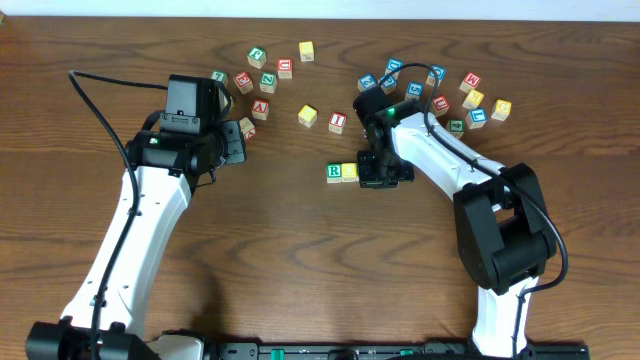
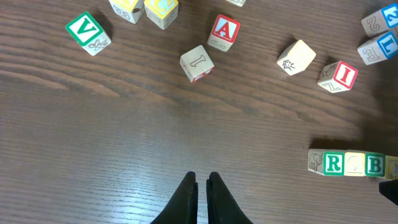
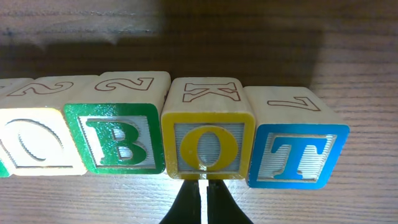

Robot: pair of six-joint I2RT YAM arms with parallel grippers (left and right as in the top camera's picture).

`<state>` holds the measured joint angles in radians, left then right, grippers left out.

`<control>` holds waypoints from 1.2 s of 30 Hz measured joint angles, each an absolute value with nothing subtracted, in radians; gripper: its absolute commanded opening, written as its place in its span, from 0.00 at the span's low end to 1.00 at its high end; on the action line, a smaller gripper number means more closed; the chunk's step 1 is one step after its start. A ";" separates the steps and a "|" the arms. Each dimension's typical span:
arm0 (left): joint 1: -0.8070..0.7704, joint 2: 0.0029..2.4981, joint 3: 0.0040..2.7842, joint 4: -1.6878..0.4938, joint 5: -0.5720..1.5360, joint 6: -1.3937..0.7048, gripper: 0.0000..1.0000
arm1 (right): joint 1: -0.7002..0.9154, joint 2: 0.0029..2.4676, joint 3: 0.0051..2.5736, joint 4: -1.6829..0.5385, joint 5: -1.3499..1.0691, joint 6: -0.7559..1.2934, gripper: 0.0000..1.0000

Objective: Spell out ROBOT

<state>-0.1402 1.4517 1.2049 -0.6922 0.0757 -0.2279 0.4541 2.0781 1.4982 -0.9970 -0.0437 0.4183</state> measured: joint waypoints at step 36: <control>-0.140 1.451 1.205 -0.692 0.076 -0.228 0.08 | 0.421 1.907 1.422 -1.095 0.001 0.417 0.01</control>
